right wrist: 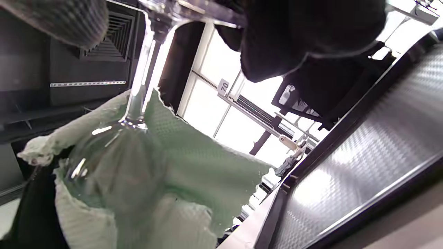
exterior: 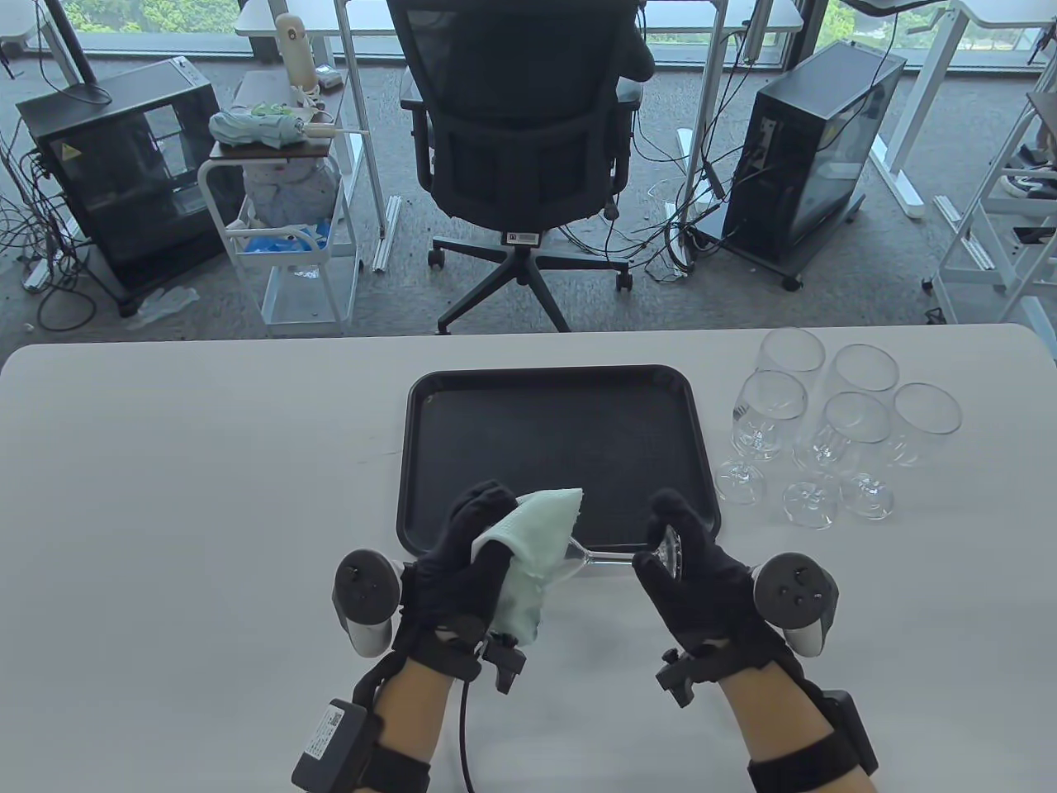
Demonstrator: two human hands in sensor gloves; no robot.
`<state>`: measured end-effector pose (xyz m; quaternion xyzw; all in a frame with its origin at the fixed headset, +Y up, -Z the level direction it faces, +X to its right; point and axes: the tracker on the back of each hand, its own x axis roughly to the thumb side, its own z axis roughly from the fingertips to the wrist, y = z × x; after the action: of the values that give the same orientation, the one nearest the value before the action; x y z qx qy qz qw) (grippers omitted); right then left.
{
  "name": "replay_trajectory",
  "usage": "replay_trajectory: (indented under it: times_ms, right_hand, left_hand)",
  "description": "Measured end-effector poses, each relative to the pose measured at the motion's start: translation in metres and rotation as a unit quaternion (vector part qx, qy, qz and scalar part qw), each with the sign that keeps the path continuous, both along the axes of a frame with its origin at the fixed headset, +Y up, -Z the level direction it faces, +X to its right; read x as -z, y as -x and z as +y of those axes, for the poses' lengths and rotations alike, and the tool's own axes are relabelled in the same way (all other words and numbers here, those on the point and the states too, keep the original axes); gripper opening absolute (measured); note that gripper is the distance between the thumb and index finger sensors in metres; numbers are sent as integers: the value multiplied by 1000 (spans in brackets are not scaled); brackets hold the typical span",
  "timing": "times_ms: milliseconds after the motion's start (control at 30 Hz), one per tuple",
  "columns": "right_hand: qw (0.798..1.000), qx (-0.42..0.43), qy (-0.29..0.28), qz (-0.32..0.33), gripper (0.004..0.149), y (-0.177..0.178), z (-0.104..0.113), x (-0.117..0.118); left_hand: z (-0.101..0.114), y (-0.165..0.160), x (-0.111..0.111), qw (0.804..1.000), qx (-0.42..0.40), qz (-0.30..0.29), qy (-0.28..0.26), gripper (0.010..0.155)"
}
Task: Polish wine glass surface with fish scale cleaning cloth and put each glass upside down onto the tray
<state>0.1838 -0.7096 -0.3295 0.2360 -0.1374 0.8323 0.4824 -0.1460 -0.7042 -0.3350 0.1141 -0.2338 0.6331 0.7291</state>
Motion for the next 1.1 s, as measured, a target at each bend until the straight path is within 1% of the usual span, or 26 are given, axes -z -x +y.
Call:
replay_trajectory:
  times_ms: [67,133,167,233,267,300,333,367,400,433,467,533,600,633,667,700,733,767,800,833,867,900,933,967,1067,1100]
  right_hand:
    - [996,-41,-76,-1,93,2,4,-3]
    - [984,-87,-153,-29,96,3,7,-7]
    - [982,-91,-162,-33,96,3,8,-8]
    - [988,-59,-143,-30,92,2,7,-7]
    - [993,-29,-112,-28,87,1,5,-5]
    - [998,1,-60,-19,83,0,3,-2]
    - [999,18,-27,-12,82,-1,1,-1]
    - [999,41,25,-6,82,-2,-1,1]
    - [998,44,46,9,83,-2,-2,2]
    - [999,32,34,18,84,-3,-2,3]
    - [1000,17,21,13,86,-3,-1,3]
    - [999,-19,-44,4,91,0,3,0]
    - [986,-82,-139,-28,93,3,8,-7]
    - [982,-90,-160,-41,93,3,9,-8]
    - [983,-83,-158,-44,91,3,10,-8]
    - [988,-55,-136,-42,87,3,9,-7]
    - [994,-25,-97,-33,81,2,8,-4]
    - [999,10,-36,-18,78,0,6,1]
    - [999,34,3,-1,77,-1,4,3]
    - [997,53,50,-4,79,-2,3,5]
    - [997,46,67,-9,80,-3,4,5]
    - [997,33,61,-12,80,-5,8,5]
    - [998,30,44,-44,80,-7,15,3]
    - [997,31,37,-58,79,-8,19,2]
    - [994,-2,39,-101,76,-11,50,-5]
    - [991,-43,22,-124,76,-8,62,-7]
  left_hand:
    - [-1,1,1,1000,-10,5,12,62]
    - [-2,1,1,999,-21,-11,26,61]
    - [-2,1,1,999,-20,-9,26,61]
    - [-1,-1,0,1000,-19,-4,22,61]
    - [0,-2,-1,1000,-14,-1,19,62]
    - [1,-3,-2,1000,-8,1,12,62]
    - [1,-3,-3,1000,-4,3,3,62]
    - [1,-4,-3,1000,2,8,-8,62]
    - [2,-4,-3,1000,6,12,-11,62]
    - [1,-3,-2,1000,5,9,-9,61]
    - [1,-3,-2,1000,3,3,-8,61]
    - [-1,-1,-1,1000,-6,10,1,61]
    - [-3,0,1,1000,-23,-4,18,61]
    - [-3,0,1,999,-26,-6,21,61]
    - [-3,-1,0,999,-30,-6,20,61]
    - [-3,-2,0,999,-29,-2,22,61]
    - [-4,-2,-1,999,-28,1,27,61]
    - [-5,-2,0,999,-31,-1,26,61]
    - [-5,-2,0,999,-32,-5,26,60]
    - [-4,-1,1,999,-27,-9,25,60]
    - [-4,1,2,999,-21,-7,24,59]
    - [-4,2,2,1000,-23,-4,21,58]
    - [-5,5,3,999,-35,1,23,56]
    - [-5,6,4,999,-42,5,25,55]
    - [-6,16,6,997,-63,14,29,55]
    - [-6,19,7,997,-73,17,32,55]
